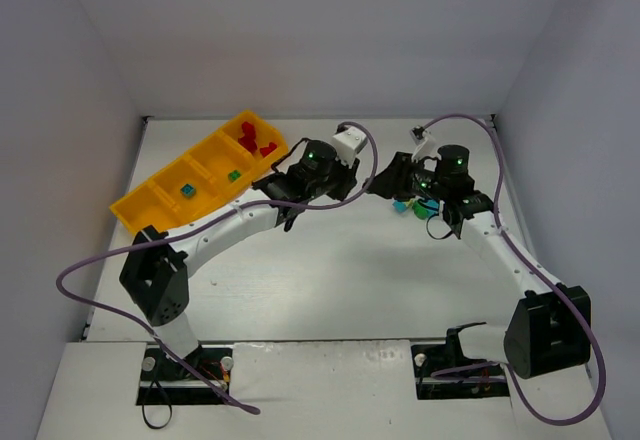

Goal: Sort the legos into containers by color

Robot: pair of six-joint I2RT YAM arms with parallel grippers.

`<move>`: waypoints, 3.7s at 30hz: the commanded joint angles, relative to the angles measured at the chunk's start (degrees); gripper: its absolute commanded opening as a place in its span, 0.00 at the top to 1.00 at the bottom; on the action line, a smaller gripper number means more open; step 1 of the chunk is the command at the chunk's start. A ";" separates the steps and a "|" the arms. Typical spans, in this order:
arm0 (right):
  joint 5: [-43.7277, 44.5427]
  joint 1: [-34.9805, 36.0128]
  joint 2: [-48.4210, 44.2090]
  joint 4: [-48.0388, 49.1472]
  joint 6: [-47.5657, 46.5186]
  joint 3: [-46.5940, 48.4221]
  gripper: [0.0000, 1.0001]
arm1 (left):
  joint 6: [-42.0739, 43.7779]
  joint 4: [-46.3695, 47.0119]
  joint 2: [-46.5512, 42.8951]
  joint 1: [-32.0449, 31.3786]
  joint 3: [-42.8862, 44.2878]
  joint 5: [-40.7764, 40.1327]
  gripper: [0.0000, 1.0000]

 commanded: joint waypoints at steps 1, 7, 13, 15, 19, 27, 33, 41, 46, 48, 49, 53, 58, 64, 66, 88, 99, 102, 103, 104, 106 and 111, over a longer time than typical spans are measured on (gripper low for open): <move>-0.17 -0.54 -1.65 3.19 -1.23 1.05 1.00 | 2.55 0.34 -2.92 0.29 1.44 -2.30 1.00; 0.36 -0.80 -2.09 2.05 -2.81 0.96 1.00 | 0.80 -1.25 -8.53 4.50 -0.31 -7.92 1.00; -0.17 -0.54 -1.39 1.70 -3.25 0.79 1.00 | -4.11 -9.23 -19.68 14.86 -5.50 -18.89 1.00; -0.26 -0.54 -1.12 1.61 -3.34 0.96 1.00 | -5.96 -14.48 -22.60 17.51 -7.86 -23.98 1.00; -0.35 -0.28 -0.51 1.61 -3.34 1.49 1.00 | -9.66 -20.75 -31.90 25.94 -13.93 -31.12 1.00; -1.92 0.34 1.69 1.52 -3.69 1.75 1.00 | -11.60 -17.79 -34.92 45.72 -23.69 -30.51 1.00; -2.63 0.60 -0.15 0.99 -4.48 1.14 1.00 | -15.02 -15.93 -28.16 52.49 -24.75 -25.26 1.00; -1.84 1.13 -3.14 0.91 -5.63 -1.15 1.00 | -16.08 -13.56 -19.28 59.08 -21.59 -20.94 1.00; -1.40 1.13 -4.28 0.56 -6.15 -1.50 1.00 | -16.17 -12.23 -16.29 59.44 -20.01 -20.15 0.77; -1.31 1.13 -4.46 0.47 -6.24 -1.59 1.00 | -16.52 -12.50 -15.32 59.36 -19.74 -20.14 0.68; -1.40 1.13 -4.55 0.38 -6.33 -1.59 1.00 | -16.69 -12.58 -15.14 59.36 -19.66 -20.32 0.66; -1.23 1.04 -4.37 0.20 -6.42 -1.32 1.00 | -17.13 -13.29 -14.88 59.36 -19.74 -21.20 0.54; -1.40 1.04 -3.67 0.03 -6.51 -0.36 1.00 | -17.84 -14.78 -15.14 59.36 -18.60 -19.97 0.47; -2.72 1.22 -3.49 0.03 -6.94 0.87 1.00 | -17.58 -13.99 -21.02 55.77 -16.76 -6.10 0.45; -3.07 1.30 -3.49 0.11 -7.91 1.14 0.99 | -16.61 -14.69 -22.08 52.61 -14.22 -3.11 0.44; 0.54 9.56 -13.87 9.52 -38.85 -2.29 0.84 | -38.83 -7.86 -8.20 25.52 6.18 53.06 0.28; -1.22 12.11 -12.11 9.61 -40.96 0.70 0.83 | -47.11 1.65 -2.32 17.44 9.43 59.57 0.27; -1.92 12.38 -11.76 9.61 -41.14 1.14 0.83 | -46.49 -0.01 -0.47 16.38 10.67 59.84 0.27; -2.19 12.47 -11.67 9.61 -41.14 1.31 0.83 | -46.49 -0.54 -0.03 16.29 10.75 59.92 0.27; -2.10 12.55 -11.67 9.61 -41.22 1.40 0.83 | -46.58 -0.72 0.32 16.12 11.10 60.10 0.27; -2.28 12.64 -11.67 9.61 -41.31 1.40 0.83 | -46.49 -1.42 1.29 15.42 11.46 60.54 0.27; -2.02 12.64 -11.67 9.61 -41.57 1.31 0.83 | -46.49 -1.77 2.79 14.10 12.42 61.68 0.29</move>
